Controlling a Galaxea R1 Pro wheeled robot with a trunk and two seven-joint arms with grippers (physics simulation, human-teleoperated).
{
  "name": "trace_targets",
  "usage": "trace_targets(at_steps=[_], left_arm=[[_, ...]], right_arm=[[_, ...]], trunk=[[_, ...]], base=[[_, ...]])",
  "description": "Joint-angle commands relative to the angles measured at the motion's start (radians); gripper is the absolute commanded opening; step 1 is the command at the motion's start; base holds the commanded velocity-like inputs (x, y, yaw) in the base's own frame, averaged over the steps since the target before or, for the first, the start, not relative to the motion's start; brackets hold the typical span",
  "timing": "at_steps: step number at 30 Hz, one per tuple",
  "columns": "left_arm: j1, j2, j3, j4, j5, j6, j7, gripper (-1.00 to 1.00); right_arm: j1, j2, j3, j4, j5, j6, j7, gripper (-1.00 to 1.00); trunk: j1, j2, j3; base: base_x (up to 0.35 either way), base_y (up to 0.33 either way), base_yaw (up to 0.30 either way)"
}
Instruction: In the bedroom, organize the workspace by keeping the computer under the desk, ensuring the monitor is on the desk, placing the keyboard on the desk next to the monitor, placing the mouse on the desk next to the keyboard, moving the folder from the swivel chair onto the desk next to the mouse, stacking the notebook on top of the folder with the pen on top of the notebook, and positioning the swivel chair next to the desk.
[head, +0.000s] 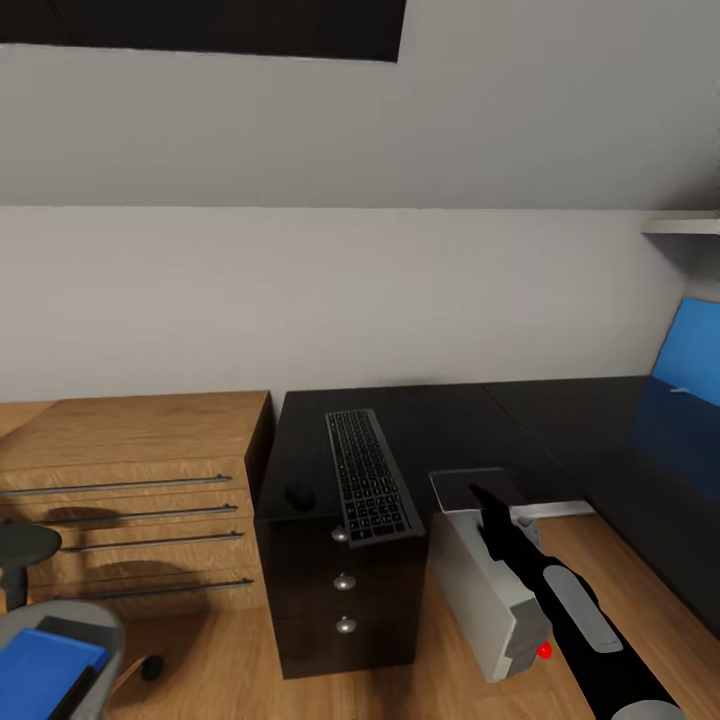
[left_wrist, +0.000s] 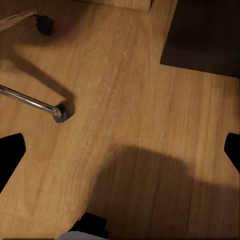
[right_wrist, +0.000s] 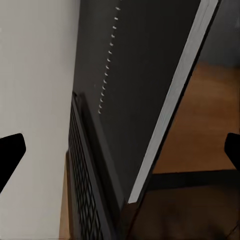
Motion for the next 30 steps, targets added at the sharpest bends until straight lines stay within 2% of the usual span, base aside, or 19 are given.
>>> trace_targets(at_steps=[1, 11, 30], left_arm=[[0.0, 0.0, -0.003, 0.0, 0.011, -0.006, 0.004, 1.0], [0.0, 0.0, -0.003, 0.0, 0.011, -0.006, 0.004, 1.0], [0.0, 0.001, -0.003, 0.0, 0.011, -0.006, 0.004, 1.0]], right_arm=[[0.0, -0.001, 0.002, 0.0, -0.006, 0.001, 0.001, 1.0], [0.0, -0.002, 0.002, 0.001, -0.005, 0.0, 0.001, 1.0], [-0.001, -0.001, -0.001, 0.038, -0.005, -0.009, -0.001, 1.0]], trunk=[[0.0, 0.0, -0.001], [0.0, 0.0, -0.001], [0.0, 0.0, -0.001]], base=[[-0.101, 0.0, 0.0], [-0.085, 0.0, 0.0], [-0.31, 0.0, 0.0]])
